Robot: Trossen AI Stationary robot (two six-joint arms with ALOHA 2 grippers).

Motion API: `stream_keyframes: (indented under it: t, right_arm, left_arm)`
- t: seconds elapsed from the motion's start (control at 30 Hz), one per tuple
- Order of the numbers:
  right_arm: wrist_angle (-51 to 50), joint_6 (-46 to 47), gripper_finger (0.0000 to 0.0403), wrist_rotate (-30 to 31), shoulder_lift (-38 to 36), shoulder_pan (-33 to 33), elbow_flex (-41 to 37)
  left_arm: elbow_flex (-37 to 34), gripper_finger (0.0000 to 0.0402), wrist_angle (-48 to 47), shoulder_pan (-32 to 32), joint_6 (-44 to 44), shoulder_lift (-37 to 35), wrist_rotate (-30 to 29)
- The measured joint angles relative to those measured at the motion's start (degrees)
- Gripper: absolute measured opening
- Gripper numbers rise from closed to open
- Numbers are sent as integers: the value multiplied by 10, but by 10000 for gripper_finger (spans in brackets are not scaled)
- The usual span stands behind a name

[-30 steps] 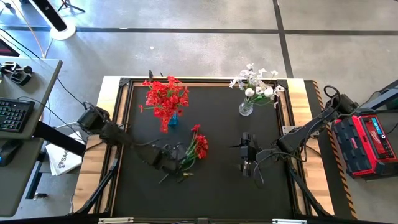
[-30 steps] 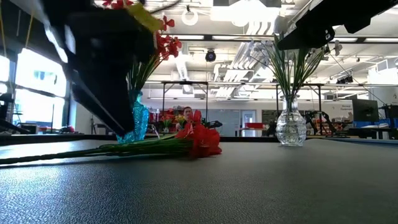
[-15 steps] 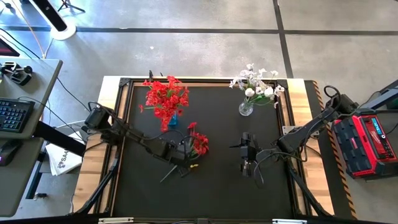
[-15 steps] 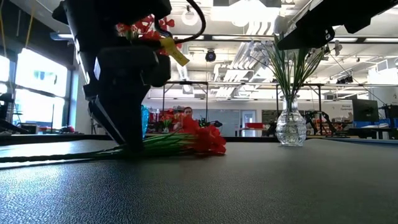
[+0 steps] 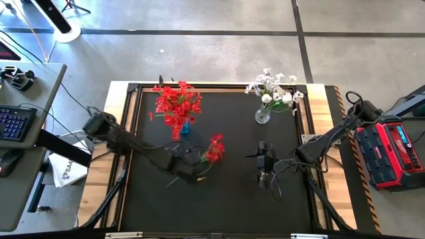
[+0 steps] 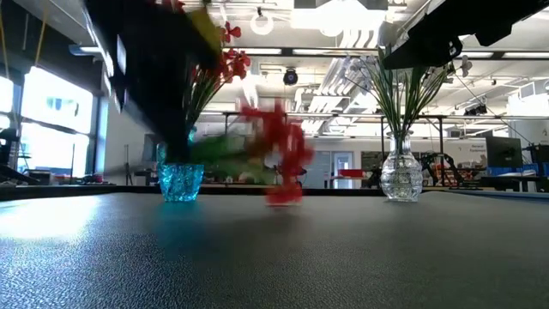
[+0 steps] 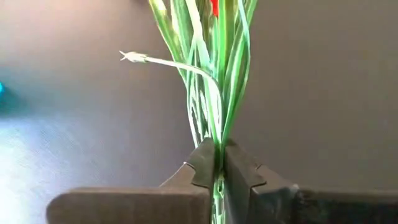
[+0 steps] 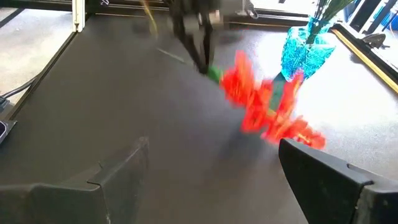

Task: Sort flowers into vase by color
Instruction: Put the red flowers into the blue vase

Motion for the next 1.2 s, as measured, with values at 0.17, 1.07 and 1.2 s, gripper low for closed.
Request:
stream_keyframes:
  t: [0.17, 1.07, 1.2]
  right_arm:
    - [0, 2, 330, 2, 0, 0, -11]
    - [60, -24, 330, 7, 1, 0, -25]
    - [61, -38, 330, 8, 1, 0, -25]
  left_arm:
    - [-14, 3, 13, -60, 10, -110, -197]
    - [-118, 1, 221, -159, 469, -321, -508]
    - [-181, 0, 282, -192, 479, -363, -535]
